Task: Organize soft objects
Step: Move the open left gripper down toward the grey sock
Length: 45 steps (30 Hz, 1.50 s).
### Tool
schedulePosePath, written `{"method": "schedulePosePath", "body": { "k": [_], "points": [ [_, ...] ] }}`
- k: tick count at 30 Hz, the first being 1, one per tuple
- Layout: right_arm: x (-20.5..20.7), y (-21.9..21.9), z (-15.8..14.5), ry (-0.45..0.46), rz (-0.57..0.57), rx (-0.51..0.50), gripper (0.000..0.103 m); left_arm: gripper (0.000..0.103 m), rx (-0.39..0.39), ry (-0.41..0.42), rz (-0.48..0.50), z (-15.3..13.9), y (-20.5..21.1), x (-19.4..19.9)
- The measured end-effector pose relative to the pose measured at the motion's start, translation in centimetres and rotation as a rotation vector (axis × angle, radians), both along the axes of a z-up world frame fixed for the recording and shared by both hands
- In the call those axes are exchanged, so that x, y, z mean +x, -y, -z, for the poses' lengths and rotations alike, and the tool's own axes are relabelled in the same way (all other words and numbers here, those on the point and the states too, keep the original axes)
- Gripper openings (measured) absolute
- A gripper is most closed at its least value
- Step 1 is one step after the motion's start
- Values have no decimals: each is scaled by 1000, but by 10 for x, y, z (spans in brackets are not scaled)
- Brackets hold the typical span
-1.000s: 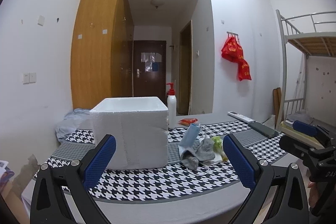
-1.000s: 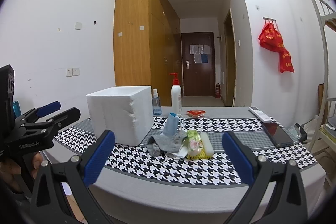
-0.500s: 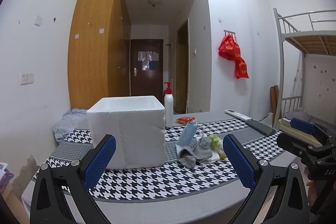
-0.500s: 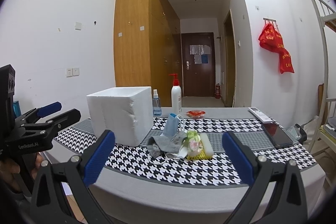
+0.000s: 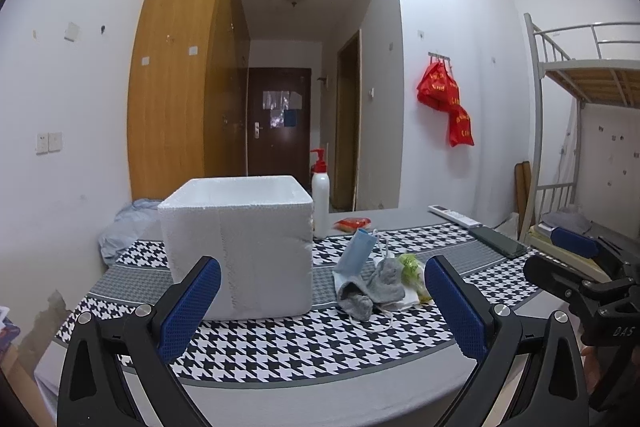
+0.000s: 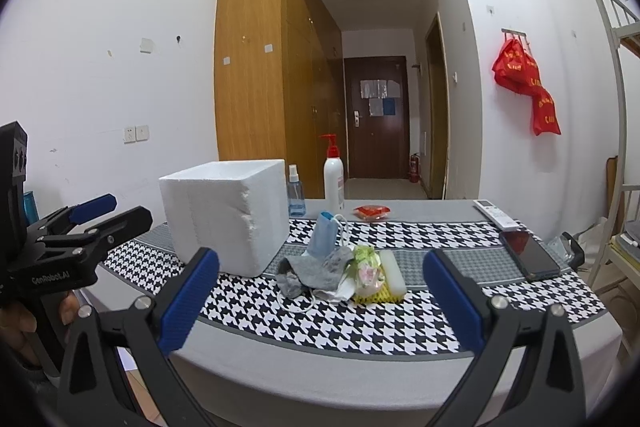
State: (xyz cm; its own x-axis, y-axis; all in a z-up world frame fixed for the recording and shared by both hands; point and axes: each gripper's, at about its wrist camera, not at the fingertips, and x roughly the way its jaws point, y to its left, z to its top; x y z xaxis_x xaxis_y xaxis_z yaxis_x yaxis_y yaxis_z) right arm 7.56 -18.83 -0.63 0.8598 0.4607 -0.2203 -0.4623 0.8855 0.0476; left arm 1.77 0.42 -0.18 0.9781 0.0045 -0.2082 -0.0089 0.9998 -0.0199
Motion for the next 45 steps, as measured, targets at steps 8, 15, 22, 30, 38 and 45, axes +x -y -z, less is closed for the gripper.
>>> {"method": "schedulePosePath", "body": {
  "k": [8,15,22,30,38,45],
  "points": [
    [14,0,3,-27,9,-8,103,102,-3,-28,21,2,2,18],
    [27,0,5,-56,22,-15,103,102,-12,-75,48,5,2,36],
    [44,0,12,-104,37,-36,103,102,-19,-138,68,14,3,57],
    [65,4,16,-151,55,-52,103,102,-30,-184,94,19,7,78],
    [85,8,19,-197,65,-65,103,102,-23,-208,113,17,15,93],
    [98,9,21,-220,62,-80,103,102,-15,-218,113,19,21,107]
  ]
}}
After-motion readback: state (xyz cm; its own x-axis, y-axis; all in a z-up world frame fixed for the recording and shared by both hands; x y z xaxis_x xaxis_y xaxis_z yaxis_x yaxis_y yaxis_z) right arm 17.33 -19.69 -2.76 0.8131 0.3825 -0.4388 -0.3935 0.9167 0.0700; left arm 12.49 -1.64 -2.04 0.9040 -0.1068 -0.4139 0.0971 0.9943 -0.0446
